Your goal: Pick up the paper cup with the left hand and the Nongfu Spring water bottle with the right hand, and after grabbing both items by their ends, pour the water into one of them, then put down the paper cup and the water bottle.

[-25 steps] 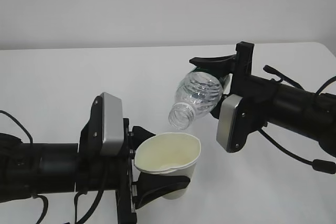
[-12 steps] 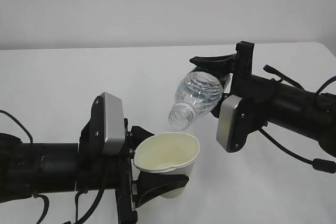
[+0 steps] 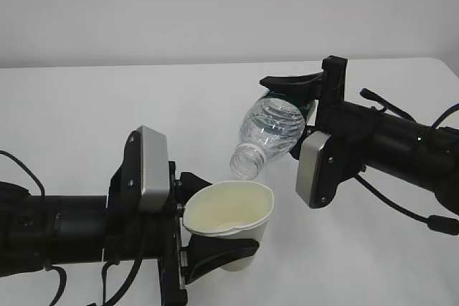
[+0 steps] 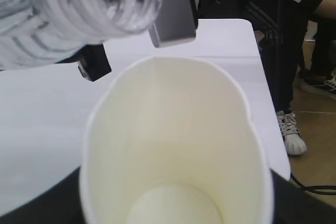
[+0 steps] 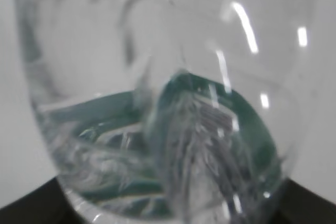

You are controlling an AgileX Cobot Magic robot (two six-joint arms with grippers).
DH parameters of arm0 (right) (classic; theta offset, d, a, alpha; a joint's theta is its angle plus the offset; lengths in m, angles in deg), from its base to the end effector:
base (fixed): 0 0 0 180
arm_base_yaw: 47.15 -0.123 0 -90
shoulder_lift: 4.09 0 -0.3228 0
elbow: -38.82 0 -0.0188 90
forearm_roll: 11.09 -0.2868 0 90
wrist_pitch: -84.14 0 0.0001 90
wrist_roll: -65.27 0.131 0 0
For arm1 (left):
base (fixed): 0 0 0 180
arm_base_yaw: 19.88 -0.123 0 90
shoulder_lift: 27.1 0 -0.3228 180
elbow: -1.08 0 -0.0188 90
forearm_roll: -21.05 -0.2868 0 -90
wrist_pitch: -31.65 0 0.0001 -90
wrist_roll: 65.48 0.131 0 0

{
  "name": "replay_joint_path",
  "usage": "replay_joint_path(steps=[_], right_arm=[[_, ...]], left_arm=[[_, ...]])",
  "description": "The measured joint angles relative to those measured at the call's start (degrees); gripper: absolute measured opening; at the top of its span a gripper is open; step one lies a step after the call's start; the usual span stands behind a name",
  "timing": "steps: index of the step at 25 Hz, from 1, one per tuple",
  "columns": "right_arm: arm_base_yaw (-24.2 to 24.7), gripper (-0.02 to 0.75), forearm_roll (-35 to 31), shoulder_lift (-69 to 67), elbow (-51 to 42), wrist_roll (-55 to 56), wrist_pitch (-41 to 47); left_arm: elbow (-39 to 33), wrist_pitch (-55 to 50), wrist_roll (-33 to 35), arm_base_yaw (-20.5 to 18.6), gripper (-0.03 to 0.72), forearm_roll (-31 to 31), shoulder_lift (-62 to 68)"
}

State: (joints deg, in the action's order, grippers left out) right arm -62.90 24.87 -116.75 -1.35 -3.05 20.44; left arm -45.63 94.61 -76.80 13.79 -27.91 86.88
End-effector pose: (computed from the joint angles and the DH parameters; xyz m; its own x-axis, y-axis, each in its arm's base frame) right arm 0.3500 0.1703 0.1660 0.7296 -0.6756 -0.1060 -0.1205 0.0255 -0.9924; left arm 0.2307 -0.2594 0.1225 0.0091 0.2430 -0.9700 0.9772 0.2035 0.0602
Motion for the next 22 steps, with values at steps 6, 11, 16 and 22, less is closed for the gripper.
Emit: replay_joint_path(steps=[6, 11, 16, 22], right_arm=[[0.0, 0.462, -1.0, 0.0, 0.0, -1.7, 0.0], [0.0, 0.462, -1.1, 0.0, 0.0, -2.7, 0.0], [0.0, 0.462, -1.2, 0.0, 0.6, -3.1, 0.0], [0.0, 0.462, -1.2, 0.0, 1.5, -3.1, -0.1]], left_arm=[[0.0, 0.4, 0.0, 0.0, 0.421, -0.6, 0.0], [0.0, 0.5, 0.0, 0.0, 0.421, -0.6, 0.0], [0.0, 0.5, 0.0, 0.0, 0.421, -0.6, 0.0], [0.0, 0.5, 0.0, 0.0, 0.42, -0.6, 0.0]])
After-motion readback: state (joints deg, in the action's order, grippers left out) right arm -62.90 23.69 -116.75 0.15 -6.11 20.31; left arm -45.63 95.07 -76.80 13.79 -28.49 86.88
